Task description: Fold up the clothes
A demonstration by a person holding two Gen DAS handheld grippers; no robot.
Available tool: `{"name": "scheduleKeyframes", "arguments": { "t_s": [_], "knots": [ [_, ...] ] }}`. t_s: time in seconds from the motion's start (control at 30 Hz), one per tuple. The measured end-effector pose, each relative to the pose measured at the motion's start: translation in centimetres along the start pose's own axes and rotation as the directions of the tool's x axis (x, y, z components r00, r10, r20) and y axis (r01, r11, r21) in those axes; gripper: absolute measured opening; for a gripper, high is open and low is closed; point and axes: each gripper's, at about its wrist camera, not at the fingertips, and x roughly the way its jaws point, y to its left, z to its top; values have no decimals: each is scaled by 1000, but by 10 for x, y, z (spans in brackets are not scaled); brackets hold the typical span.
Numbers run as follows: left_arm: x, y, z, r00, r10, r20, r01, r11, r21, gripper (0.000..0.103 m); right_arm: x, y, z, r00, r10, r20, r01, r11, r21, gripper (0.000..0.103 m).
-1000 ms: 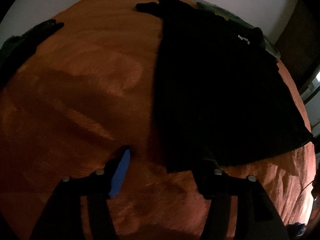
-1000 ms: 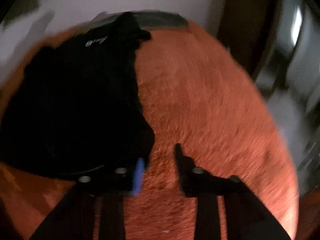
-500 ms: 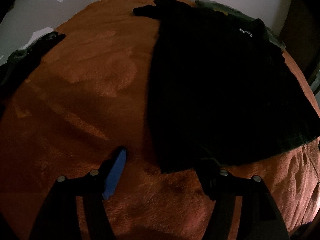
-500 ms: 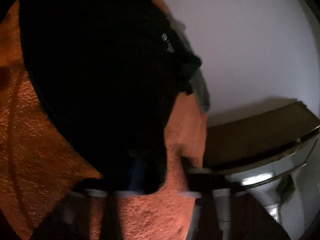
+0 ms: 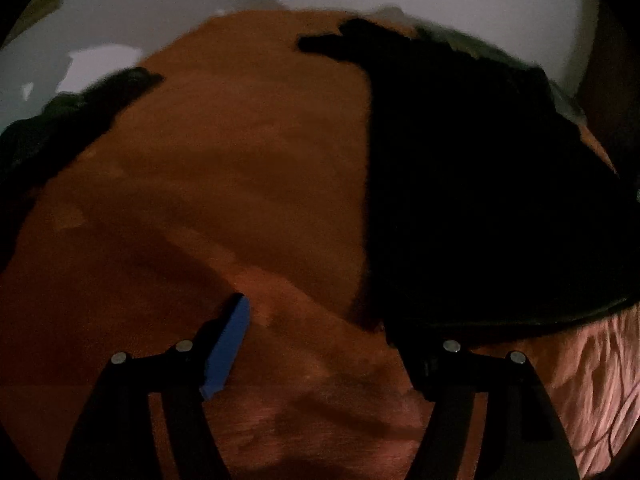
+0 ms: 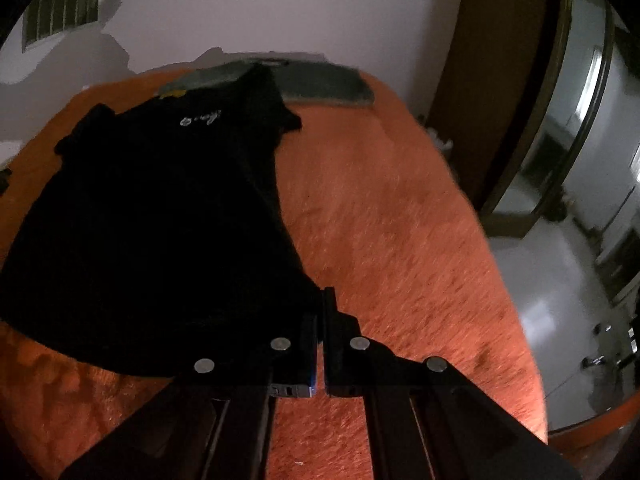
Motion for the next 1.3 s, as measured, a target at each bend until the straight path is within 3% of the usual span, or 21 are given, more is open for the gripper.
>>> {"name": "scheduleKeyframes", "arguments": {
  "t_s": [0.17, 0.37, 0.47, 0.53, 0.6, 0.7, 0.77, 0.8, 0.83, 0.9, 1.0, 1.03, 1.07, 1.13, 1.2, 1.3],
  "knots": [
    [-1, -6, -4, 1000, 14, -10, -14, 999, 36, 72, -2, 7, -11, 1000, 10, -13, -10, 999, -34, 1],
    [-22, -32, -12, 989, 84, 122, -109, 971, 213, 72, 3, 13, -12, 1000, 9, -20, -10, 998, -57, 1],
    [-25, -40, -13, 984, 79, 159, -122, 953, 277, 72, 6, 8, -13, 999, 19, -38, -21, 999, -28, 1],
    [-24, -42, -12, 982, 72, 172, -123, 944, 306, 65, 11, 5, -14, 998, 22, -51, -23, 1000, -14, 1],
    [-26, -46, -20, 985, 70, 159, -119, 938, 324, 44, 15, 2, -15, 998, 22, -63, -22, 1000, -3, 1],
    [-27, -47, -24, 978, 133, 161, -181, 924, 336, 40, 20, -2, -17, 997, 24, -80, -23, 1000, 9, 2],
    [-31, -45, -26, 977, 132, 170, -183, 926, 330, 40, 25, -5, -20, 994, 42, -98, -38, 998, 42, 7],
    [-31, -45, -27, 977, 128, 170, -180, 925, 334, 40, 28, -7, -22, 993, 52, -107, -46, 997, 59, 18],
    [-31, -49, -27, 979, 126, 160, -175, 921, 348, 40, 31, -9, -24, 991, 61, -115, -53, 996, 76, 37],
    [-26, -57, -26, 980, 137, 147, -183, 908, 376, 41, 36, -13, -28, 988, 81, -132, -67, 992, 110, 51],
    [-24, -62, -26, 992, 67, 109, -102, 924, 367, 38, 45, -21, -32, 981, 125, -146, -97, 977, 188, 51],
    [-25, -60, -25, 995, 40, 95, -71, 937, 341, 28, 48, -23, -33, 979, 140, -148, -105, 970, 217, 48],
    [-25, -58, -24, 996, 17, 82, -42, 949, 312, 5, 51, -26, -34, 977, 154, -150, -114, 962, 247, 44],
    [-25, -53, -22, 998, -30, 59, 14, 968, 252, 4, 53, -29, -34, 975, 166, -145, -120, 952, 281, 22],
    [-31, -37, -20, 998, -26, 63, 16, 987, 161, 4, 50, -30, -34, 976, 176, -127, -132, 945, 300, 6],
    [-44, -7, -18, 998, -17, 58, 15, 999, 36, 4, 42, -24, -33, 976, 187, -111, -148, 945, 291, 5]
  ]
}}
